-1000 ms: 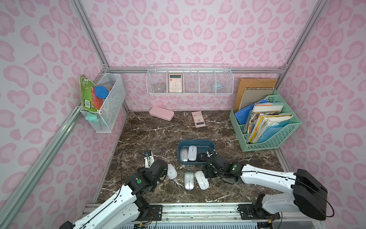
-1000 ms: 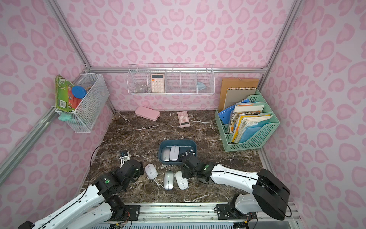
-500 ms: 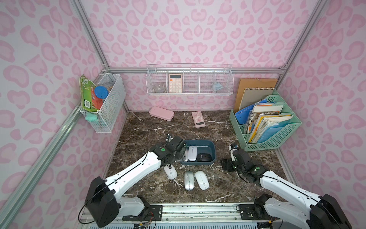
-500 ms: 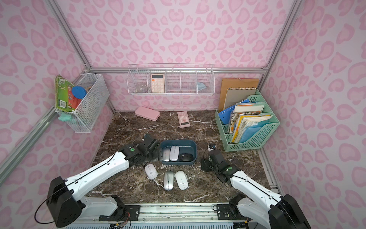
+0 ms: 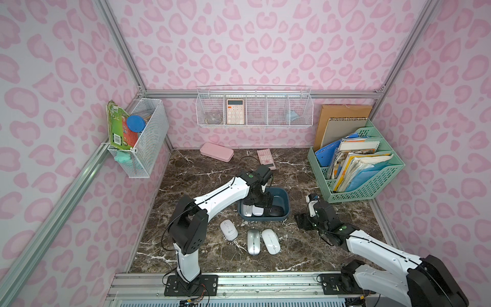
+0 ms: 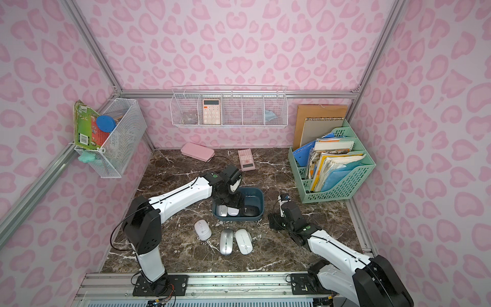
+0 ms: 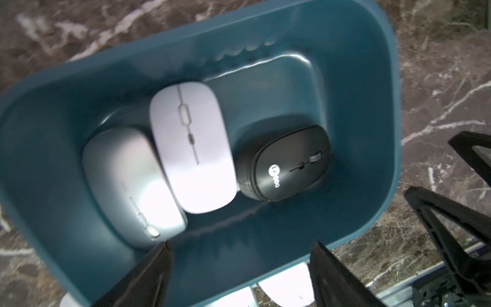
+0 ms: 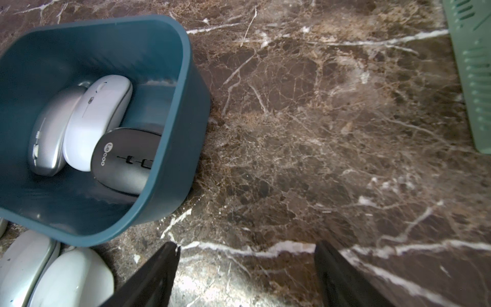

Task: Take out the mouse from the storage box
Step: Pick up the mouse from the storage box.

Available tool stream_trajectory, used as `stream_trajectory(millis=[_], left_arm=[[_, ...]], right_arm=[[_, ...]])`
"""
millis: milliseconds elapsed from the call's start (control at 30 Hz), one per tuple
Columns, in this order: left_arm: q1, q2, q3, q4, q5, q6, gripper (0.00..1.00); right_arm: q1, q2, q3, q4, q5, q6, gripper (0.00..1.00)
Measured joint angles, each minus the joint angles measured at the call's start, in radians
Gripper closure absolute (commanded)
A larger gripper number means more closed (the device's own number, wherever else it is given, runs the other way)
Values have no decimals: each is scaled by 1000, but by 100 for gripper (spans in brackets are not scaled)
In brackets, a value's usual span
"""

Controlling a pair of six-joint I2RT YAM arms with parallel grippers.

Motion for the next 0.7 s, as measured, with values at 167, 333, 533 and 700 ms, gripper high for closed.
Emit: stream_trajectory(millis=[167,333,533,700], left_arm=[[0,110,120,-56,54,110,22],[-3,191,193,-105,68,196,20],[-18,251,240,-133,101,280,15],[-29,298,273,-140,96,336,13]], right_arm=[[0,7,0,6,-4,-6,16],[0,5,1,10,-10,-14,16],[0,10,1,14,-11,-19,16],[0,14,2,18,-22,-21,15]])
